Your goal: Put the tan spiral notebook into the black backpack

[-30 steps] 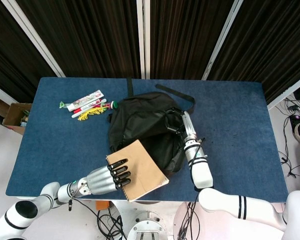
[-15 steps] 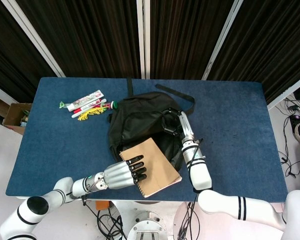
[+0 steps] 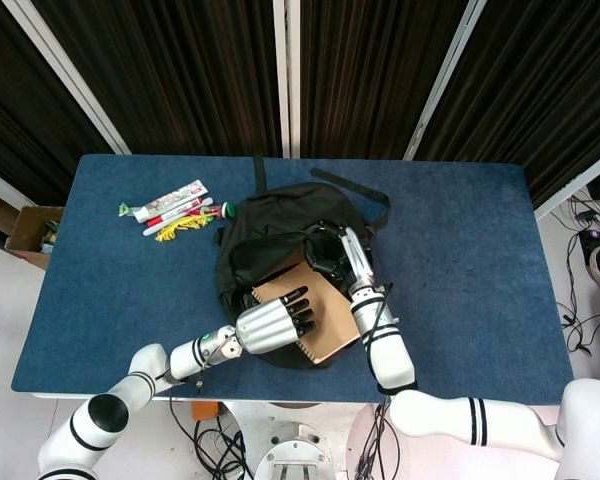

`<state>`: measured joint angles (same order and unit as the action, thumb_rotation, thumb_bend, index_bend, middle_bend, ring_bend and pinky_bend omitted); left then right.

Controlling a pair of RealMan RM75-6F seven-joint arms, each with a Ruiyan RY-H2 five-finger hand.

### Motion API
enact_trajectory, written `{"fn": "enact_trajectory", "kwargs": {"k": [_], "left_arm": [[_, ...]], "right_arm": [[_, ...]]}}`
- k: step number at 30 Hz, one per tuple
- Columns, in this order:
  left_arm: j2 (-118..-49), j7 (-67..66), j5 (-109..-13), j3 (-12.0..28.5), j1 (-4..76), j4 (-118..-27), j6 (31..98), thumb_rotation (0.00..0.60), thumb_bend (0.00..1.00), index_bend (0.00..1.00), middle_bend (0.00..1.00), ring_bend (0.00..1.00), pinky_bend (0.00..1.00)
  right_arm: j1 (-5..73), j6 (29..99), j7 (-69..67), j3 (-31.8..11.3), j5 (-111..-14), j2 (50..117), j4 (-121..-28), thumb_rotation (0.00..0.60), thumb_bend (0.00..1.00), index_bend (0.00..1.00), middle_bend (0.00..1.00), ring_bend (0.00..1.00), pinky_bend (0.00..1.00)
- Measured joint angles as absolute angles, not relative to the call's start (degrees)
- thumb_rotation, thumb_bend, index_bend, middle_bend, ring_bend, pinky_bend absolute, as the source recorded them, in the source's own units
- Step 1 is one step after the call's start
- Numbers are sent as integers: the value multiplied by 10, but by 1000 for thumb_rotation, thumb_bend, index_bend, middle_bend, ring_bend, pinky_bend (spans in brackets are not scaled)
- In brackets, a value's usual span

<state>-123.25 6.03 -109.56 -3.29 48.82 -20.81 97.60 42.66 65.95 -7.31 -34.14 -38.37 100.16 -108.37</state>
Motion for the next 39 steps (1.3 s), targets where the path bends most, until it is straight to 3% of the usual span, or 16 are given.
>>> {"fn": "enact_trajectory", "kwargs": {"k": [13,22,28,33,39], "left_arm": [[-1261,47,-1023,-17,473,-160,863,600,361,710,716,600,389],[-1266,5,-977,2,456,-154,812,600,303,687,709,600,386],[-1265,-2,-966,3,445,-175,804,600,37,536,618,568,367],[-1251,1,-953,8,424,-222,818,600,0,425,489,486,351],[-1204,-4,-948,9,383,-303,880,600,0,412,468,479,352]], "right_arm": [[419,664,-86,-321,-411,1007,-1108,600,542,572,465,247,34],[416,665,-86,-311,-417,1006,-1113,600,542,573,464,247,34],[419,666,-83,-315,-413,1010,-1107,600,542,573,465,247,34],[421,673,-80,-321,-417,1011,-1096,600,542,573,465,247,34],[418,671,-88,-318,-424,1013,-1083,600,542,573,465,247,34]]}}
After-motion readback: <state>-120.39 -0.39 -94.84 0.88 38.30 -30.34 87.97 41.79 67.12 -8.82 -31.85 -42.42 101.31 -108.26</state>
